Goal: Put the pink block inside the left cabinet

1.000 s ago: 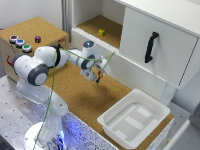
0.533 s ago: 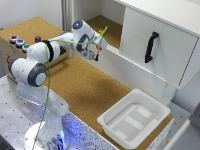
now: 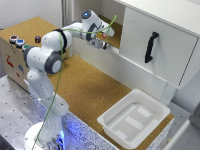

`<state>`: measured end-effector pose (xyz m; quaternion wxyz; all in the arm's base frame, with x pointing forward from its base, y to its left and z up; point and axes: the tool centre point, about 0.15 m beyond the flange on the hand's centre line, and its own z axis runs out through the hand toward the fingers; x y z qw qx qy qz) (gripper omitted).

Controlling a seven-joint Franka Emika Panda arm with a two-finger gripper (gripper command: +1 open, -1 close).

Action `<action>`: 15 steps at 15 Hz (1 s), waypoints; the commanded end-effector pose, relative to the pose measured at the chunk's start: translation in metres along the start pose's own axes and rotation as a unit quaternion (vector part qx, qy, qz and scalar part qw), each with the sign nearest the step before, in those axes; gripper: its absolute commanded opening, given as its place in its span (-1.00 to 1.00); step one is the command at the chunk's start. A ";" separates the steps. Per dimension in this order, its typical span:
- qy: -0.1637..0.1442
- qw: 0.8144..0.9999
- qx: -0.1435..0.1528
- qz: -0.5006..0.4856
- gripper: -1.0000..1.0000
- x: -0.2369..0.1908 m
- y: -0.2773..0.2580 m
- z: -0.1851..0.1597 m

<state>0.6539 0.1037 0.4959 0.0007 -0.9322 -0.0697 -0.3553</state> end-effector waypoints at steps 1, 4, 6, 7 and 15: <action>-0.057 0.998 -0.029 -0.007 1.00 0.006 -0.009 0.027; -0.013 0.998 -0.053 -0.016 1.00 -0.002 -0.018 -0.011; 0.025 0.998 -0.054 -0.021 1.00 -0.012 -0.032 -0.047; 0.033 0.998 -0.053 -0.022 1.00 -0.019 -0.037 -0.059; -0.067 0.997 -0.025 0.013 1.00 -0.139 -0.060 -0.119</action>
